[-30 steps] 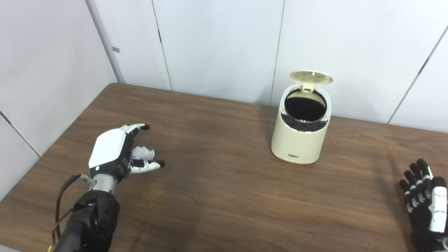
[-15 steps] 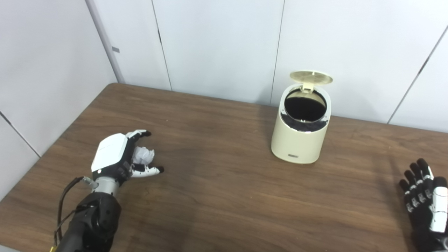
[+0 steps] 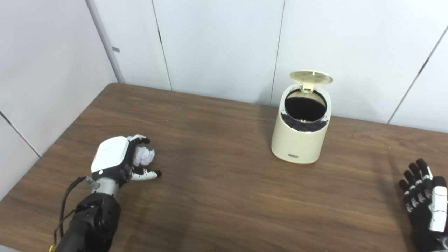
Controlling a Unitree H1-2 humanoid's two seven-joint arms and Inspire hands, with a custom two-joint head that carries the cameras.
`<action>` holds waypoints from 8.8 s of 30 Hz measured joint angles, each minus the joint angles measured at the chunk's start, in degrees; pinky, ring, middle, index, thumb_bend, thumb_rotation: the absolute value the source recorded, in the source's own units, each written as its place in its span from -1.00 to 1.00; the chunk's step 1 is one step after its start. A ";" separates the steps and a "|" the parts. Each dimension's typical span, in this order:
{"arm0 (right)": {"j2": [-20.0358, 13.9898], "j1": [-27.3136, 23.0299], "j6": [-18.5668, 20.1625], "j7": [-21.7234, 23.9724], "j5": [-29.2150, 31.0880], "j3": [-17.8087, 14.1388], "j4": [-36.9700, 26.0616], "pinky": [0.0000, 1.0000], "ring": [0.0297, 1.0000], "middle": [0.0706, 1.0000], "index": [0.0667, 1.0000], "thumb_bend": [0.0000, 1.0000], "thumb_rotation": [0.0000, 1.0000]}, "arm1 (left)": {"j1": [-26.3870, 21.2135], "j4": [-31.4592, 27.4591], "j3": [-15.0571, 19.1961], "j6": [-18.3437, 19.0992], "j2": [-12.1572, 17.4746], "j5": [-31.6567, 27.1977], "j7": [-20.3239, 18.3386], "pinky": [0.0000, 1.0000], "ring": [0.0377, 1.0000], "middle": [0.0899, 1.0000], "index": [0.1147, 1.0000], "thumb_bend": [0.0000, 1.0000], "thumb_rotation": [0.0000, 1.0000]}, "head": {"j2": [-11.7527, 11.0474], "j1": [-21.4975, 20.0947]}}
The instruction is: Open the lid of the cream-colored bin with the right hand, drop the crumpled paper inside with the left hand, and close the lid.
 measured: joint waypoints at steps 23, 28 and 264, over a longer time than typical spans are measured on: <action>-0.01 0.02 0.00 0.04 -0.01 0.00 0.04 1.00 1.00 1.00 1.00 -0.07 1.00 | -0.74 -0.60 1.55 4.31 0.09 -0.57 -5.10 0.31 0.51 0.48 0.43 0.61 -0.52 | 0.79 0.18; -0.01 0.02 0.01 0.06 0.27 -0.01 0.05 1.00 1.00 1.00 1.00 -0.06 1.00 | -1.44 -0.59 1.51 5.33 0.24 -0.56 -5.69 0.30 0.48 0.47 0.41 0.61 -0.59 | 1.05 0.44; 7.59 -2.30 -9.04 -5.79 -6.69 2.34 2.72 1.00 0.97 0.88 0.90 0.07 1.00 | -39.02 21.54 -24.54 -1.65 -23.43 5.43 9.20 -0.34 -0.09 0.02 -0.17 -0.05 -1.00 | -10.90 -21.80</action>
